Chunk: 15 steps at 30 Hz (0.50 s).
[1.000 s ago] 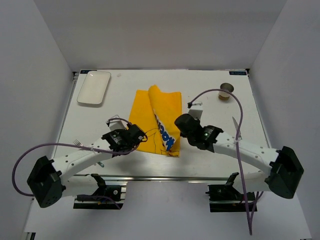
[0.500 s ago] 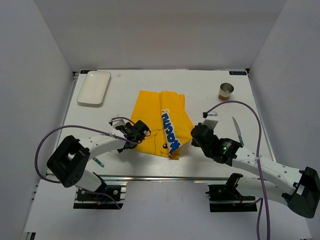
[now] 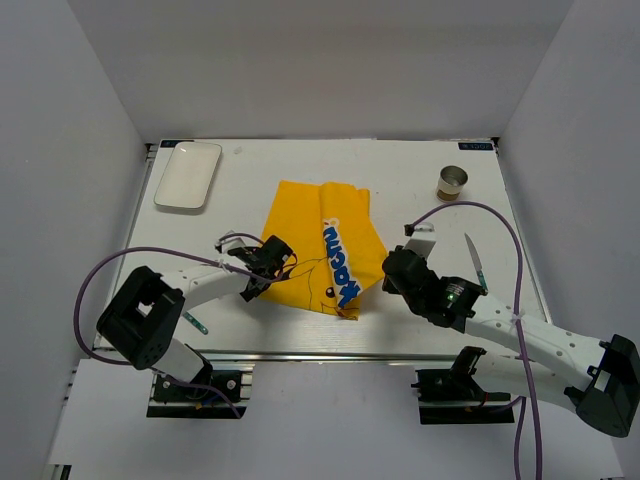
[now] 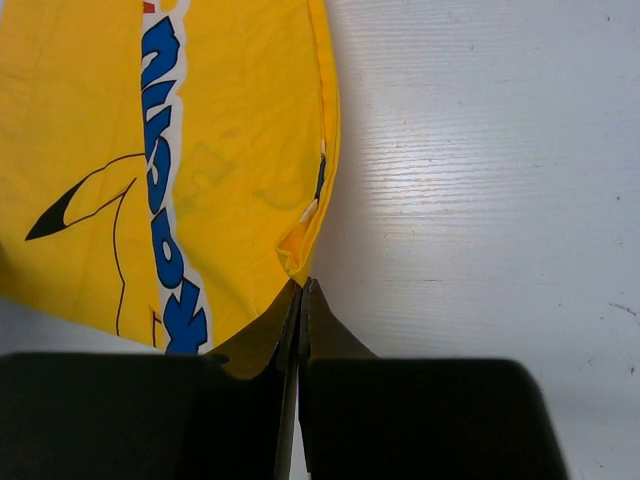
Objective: Set the dinner table for one person
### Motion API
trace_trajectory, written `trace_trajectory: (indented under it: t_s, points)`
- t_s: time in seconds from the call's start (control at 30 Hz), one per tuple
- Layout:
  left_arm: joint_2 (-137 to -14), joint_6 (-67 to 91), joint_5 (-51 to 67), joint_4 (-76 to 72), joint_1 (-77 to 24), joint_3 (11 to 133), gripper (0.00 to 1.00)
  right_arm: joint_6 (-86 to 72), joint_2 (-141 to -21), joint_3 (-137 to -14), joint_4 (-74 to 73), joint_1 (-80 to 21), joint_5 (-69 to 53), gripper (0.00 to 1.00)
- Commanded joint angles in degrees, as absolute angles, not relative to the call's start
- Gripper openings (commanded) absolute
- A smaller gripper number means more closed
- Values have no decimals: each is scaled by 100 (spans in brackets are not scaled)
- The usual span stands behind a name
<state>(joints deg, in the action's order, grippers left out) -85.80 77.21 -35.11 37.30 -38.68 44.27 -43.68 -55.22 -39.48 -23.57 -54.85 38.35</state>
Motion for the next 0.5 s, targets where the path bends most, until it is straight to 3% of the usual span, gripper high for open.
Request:
trace_trajectory:
  t_s: [0.0, 0.23, 0.47]
  points:
    - [-8587, 7831, -3244, 3647, -3788, 4412, 55, -4316, -5458, -4025, -2206, -5458, 3902, 0]
    - [-8438, 7998, -3164, 3963, -3788, 4386, 69, -4315, -5502, -4025, -2162, -5467, 3850, 0]
    - [-8368, 8156, -3287, 4588, -3788, 4614, 59, -4324, -5546, -4008, -2083, -5440, 3762, 0]
